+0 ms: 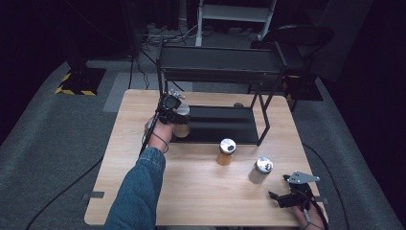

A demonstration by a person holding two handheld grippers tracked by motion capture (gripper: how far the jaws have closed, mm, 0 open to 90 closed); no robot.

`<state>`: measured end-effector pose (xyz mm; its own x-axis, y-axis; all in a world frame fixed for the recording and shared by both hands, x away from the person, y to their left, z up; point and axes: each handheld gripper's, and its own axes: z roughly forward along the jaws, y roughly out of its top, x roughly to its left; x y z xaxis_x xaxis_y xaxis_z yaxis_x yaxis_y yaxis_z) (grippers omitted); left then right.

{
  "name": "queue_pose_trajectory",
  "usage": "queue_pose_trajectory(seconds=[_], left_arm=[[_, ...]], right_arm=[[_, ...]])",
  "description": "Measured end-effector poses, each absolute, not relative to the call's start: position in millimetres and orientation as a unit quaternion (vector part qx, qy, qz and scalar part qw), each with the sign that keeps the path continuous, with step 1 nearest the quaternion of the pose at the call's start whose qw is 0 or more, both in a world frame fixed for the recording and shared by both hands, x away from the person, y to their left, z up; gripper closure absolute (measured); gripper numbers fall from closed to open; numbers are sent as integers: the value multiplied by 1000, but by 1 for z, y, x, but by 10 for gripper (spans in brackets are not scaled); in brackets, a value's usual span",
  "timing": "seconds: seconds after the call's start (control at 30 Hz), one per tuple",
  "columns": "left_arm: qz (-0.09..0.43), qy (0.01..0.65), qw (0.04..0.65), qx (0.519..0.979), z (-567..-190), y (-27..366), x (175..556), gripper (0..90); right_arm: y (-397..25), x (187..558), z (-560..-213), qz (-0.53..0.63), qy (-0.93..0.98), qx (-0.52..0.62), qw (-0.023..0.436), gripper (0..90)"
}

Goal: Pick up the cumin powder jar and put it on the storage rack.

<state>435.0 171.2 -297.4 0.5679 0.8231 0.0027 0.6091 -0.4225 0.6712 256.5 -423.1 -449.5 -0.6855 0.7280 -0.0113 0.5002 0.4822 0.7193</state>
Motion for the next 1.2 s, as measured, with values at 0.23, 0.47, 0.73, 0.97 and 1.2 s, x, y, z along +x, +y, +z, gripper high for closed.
queue_pose_trajectory(seconds=[0.23,0.47,0.73,0.97,1.2], left_arm=[[167,444,301,827,-305,168,443,332],[165,449,290,829,-308,168,449,332],[161,448,290,830,-310,167,452,332],[159,451,291,829,-313,167,453,332],[164,451,290,828,-315,163,453,330]], right_arm=[[-423,257,-450,357,846,363,160,14],[-423,257,-450,357,846,363,159,15],[-423,257,-450,357,846,362,160,15],[-423,257,-450,357,846,362,159,15],[-423,257,-449,357,846,362,159,14]])
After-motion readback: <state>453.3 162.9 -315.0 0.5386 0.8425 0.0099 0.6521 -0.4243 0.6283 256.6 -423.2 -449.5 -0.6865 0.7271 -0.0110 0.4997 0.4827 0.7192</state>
